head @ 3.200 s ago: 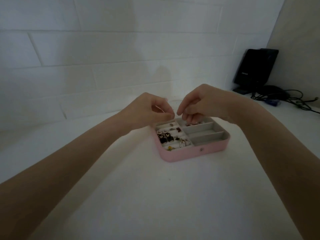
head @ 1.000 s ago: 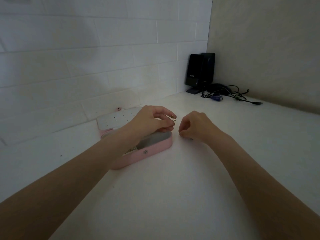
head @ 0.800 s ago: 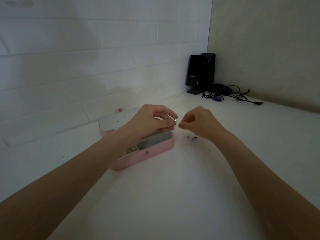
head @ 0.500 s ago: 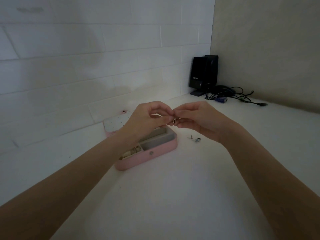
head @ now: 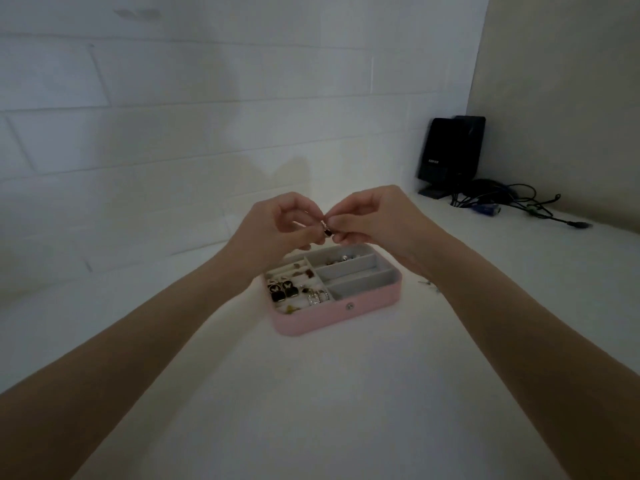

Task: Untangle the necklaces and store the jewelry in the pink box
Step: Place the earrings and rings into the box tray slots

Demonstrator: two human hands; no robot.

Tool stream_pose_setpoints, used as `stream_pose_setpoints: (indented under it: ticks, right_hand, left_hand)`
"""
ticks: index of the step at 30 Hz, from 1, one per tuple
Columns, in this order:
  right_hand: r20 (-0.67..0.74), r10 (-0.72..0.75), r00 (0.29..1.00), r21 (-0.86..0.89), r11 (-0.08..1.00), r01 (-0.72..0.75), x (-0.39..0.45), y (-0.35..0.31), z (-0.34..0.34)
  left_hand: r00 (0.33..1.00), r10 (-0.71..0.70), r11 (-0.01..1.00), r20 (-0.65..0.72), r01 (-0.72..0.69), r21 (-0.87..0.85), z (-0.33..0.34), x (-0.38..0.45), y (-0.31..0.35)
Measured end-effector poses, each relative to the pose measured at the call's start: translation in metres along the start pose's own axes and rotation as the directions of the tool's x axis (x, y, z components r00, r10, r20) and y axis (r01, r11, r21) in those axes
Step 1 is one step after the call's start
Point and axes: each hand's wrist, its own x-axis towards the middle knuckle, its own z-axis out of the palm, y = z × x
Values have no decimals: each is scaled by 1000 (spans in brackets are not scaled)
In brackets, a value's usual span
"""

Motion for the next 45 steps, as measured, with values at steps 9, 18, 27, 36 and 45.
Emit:
stream_pose_setpoints:
  ticks: [9, 18, 27, 36, 45]
  right_hand:
    - [178, 146, 973, -85, 987, -133, 11, -1, 13]
    - [246, 287, 926, -307, 929, -206, 16, -4, 16]
    - [258, 359, 897, -623, 772, -130, 19, -9, 26]
    - [270, 311, 911, -668, 742, -55, 20, -4, 29]
    - [260, 268, 928, -736, 677, 10, 23, -3, 33]
  left_hand:
    - [994, 96, 959, -50, -79, 274, -13, -9, -26]
    - [995, 86, 918, 46, -97, 385, -18, -14, -32]
    - [984, 71, 841, 164, -147, 521, -26, -15, -32]
    - [984, -28, 802, 178, -84, 591, -24, -12, -33]
    - [981, -65, 837, 184, -47, 545, -22, -11, -30]
